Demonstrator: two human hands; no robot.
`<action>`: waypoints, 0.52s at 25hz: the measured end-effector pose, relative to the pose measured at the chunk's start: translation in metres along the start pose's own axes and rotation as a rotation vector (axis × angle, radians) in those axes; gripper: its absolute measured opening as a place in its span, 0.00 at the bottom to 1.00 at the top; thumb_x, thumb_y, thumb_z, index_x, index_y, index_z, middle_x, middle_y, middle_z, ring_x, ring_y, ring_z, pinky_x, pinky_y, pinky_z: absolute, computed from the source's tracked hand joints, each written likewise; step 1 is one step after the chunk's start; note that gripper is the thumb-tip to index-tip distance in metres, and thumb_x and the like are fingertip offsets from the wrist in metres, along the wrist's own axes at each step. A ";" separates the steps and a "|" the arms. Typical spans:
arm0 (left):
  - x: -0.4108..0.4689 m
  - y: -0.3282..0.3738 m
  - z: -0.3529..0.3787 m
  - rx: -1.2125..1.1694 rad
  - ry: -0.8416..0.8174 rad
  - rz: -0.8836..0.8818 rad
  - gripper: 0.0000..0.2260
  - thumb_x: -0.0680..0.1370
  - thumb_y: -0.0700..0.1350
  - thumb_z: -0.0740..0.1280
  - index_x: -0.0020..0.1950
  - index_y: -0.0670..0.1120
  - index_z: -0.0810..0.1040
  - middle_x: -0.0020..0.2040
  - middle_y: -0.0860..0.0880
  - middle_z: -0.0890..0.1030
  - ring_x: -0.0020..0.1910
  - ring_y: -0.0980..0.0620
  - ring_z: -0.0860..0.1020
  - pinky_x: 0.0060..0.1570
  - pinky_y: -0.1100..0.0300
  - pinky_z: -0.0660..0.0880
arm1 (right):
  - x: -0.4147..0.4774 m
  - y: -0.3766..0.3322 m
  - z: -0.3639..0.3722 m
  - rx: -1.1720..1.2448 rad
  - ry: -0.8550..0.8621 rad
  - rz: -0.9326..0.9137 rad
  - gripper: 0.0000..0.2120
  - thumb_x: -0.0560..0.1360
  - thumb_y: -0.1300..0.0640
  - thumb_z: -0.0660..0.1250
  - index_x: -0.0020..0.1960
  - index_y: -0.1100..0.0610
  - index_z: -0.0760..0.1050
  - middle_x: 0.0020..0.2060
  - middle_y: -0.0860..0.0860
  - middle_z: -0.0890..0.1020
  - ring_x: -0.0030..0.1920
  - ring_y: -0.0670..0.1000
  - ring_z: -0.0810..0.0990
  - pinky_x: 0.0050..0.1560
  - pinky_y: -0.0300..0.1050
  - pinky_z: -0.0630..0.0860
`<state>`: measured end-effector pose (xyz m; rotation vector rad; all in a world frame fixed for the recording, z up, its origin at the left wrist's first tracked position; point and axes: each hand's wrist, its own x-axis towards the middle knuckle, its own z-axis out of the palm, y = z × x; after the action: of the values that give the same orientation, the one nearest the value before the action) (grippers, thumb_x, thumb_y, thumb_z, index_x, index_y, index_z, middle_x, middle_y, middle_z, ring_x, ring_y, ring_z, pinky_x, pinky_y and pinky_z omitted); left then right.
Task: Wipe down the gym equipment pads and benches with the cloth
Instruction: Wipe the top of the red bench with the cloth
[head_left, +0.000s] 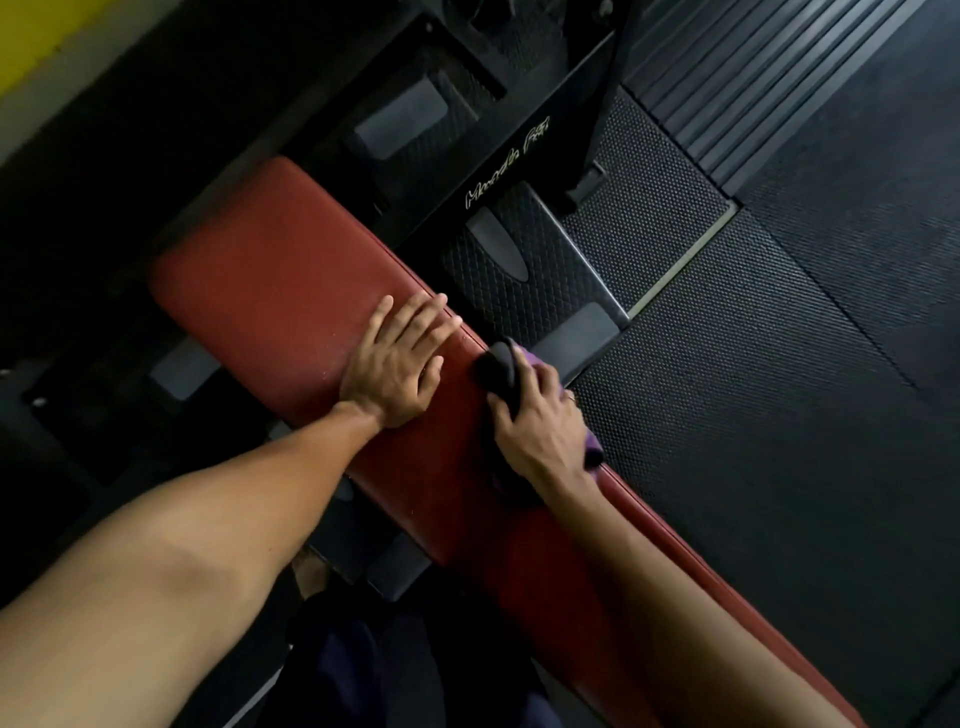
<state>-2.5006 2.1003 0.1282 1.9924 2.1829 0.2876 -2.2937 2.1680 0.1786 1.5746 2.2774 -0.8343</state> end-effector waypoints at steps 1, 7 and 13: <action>-0.001 -0.001 0.003 0.004 0.010 0.002 0.25 0.81 0.49 0.57 0.78 0.46 0.68 0.81 0.46 0.62 0.81 0.46 0.58 0.78 0.40 0.53 | 0.020 -0.022 0.002 0.022 -0.021 -0.036 0.32 0.81 0.38 0.56 0.81 0.39 0.50 0.73 0.51 0.68 0.63 0.63 0.75 0.62 0.58 0.72; 0.000 0.000 0.003 0.003 0.038 -0.013 0.27 0.80 0.49 0.57 0.79 0.42 0.66 0.80 0.45 0.64 0.80 0.46 0.60 0.78 0.41 0.54 | 0.041 -0.032 -0.011 -0.032 -0.140 -0.057 0.28 0.82 0.37 0.55 0.79 0.45 0.58 0.68 0.51 0.72 0.65 0.62 0.75 0.59 0.58 0.72; 0.001 0.002 0.002 0.000 0.054 -0.016 0.28 0.78 0.49 0.59 0.78 0.43 0.67 0.79 0.45 0.65 0.80 0.46 0.61 0.78 0.40 0.55 | -0.035 0.050 -0.007 -0.127 -0.092 0.093 0.32 0.80 0.34 0.56 0.78 0.50 0.62 0.69 0.50 0.71 0.62 0.59 0.77 0.58 0.56 0.75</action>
<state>-2.4985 2.1013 0.1264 1.9882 2.2300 0.3433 -2.2333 2.1576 0.1863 1.5401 2.1315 -0.7089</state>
